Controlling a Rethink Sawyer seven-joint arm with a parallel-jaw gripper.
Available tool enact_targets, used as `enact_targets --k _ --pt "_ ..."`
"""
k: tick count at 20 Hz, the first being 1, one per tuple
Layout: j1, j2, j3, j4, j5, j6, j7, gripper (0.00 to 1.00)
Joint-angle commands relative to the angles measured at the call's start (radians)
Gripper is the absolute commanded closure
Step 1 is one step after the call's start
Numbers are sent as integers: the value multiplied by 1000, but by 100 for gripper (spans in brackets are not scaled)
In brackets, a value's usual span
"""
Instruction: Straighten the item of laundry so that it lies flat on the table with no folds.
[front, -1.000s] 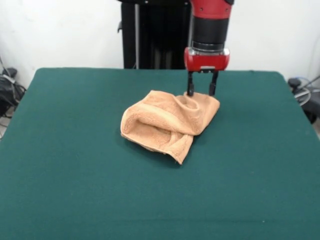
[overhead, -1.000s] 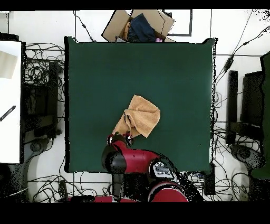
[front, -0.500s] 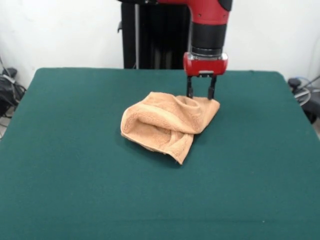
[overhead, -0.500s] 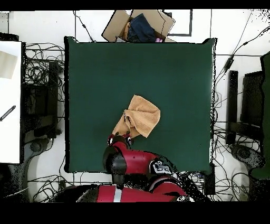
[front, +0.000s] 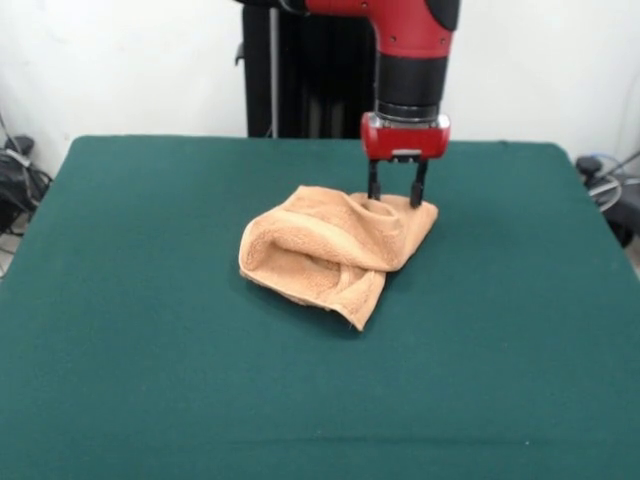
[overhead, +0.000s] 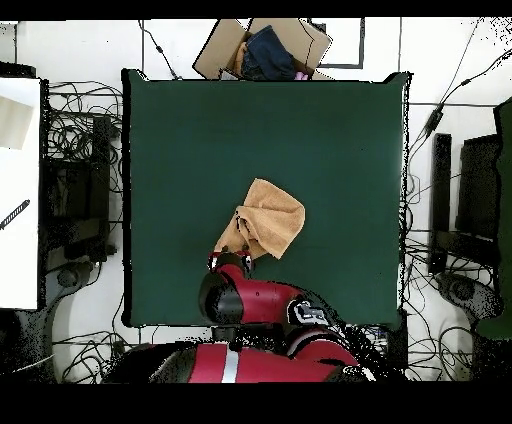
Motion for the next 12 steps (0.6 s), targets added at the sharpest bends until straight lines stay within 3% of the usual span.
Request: enact_targets --k 1,12 --pt "1 -9 3 -167 77 113 142 0" --pt "24 -50 -25 -231 72 168 126 0"
